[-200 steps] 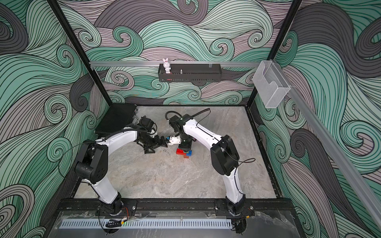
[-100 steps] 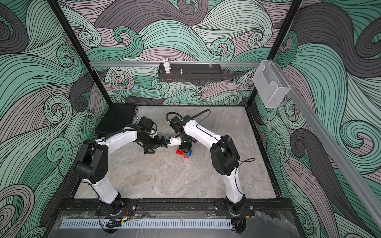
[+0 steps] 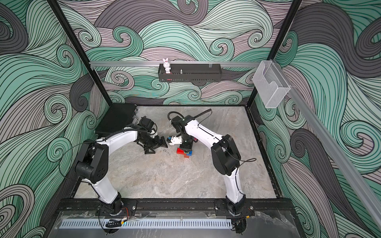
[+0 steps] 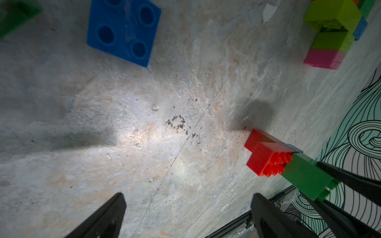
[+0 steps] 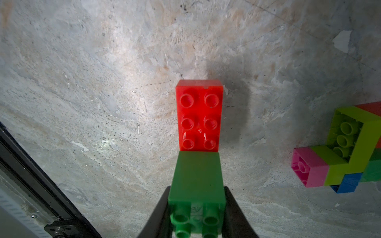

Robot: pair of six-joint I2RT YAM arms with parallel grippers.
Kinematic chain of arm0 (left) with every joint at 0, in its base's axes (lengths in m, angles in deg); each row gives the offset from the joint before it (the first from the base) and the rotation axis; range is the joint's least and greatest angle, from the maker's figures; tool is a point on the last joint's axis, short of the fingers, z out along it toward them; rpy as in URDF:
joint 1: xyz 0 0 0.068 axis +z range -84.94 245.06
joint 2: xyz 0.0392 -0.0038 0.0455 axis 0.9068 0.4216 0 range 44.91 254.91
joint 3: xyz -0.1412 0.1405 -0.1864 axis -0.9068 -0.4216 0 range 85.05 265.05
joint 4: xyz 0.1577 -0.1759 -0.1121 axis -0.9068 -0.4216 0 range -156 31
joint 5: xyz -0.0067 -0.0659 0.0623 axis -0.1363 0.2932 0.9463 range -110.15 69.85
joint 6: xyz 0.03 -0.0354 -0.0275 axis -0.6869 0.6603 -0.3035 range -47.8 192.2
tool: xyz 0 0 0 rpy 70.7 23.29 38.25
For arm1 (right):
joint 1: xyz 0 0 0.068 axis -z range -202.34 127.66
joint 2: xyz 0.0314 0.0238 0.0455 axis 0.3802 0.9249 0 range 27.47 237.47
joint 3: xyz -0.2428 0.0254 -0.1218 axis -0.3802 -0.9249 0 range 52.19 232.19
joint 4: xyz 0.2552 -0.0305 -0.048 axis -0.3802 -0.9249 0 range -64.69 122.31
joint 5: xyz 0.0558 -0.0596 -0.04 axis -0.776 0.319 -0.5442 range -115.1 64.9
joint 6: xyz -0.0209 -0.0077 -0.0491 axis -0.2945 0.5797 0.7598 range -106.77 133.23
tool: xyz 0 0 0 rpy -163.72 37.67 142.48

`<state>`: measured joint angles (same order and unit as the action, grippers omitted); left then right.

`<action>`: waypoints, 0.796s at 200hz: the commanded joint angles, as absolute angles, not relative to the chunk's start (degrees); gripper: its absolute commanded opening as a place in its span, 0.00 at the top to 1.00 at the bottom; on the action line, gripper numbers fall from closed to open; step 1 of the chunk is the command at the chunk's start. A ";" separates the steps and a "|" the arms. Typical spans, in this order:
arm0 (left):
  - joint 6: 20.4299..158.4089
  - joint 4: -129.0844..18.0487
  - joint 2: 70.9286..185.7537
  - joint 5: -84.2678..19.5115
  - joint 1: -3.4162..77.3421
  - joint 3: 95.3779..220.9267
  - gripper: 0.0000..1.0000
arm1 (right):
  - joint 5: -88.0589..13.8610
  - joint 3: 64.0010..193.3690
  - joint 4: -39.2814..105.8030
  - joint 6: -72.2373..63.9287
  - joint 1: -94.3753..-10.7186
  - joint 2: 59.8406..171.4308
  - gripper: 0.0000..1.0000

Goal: Assemble the number 4 with lego
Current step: Assemble the lego brick with the lego brick.

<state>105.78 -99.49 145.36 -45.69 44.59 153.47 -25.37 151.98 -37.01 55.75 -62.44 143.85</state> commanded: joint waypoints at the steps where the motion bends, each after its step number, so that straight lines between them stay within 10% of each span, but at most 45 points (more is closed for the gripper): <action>1: 105.01 -101.12 146.51 -46.67 45.13 153.78 0.01 | -26.12 150.76 -37.14 56.03 -62.12 142.27 1.00; 159: 103.90 -102.29 146.27 -46.70 45.11 154.00 0.01 | -25.23 140.83 -37.33 56.15 -61.59 147.80 1.00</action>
<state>105.15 -100.01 146.03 -46.30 44.59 153.47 -25.53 144.75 -31.33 56.10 -61.89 140.02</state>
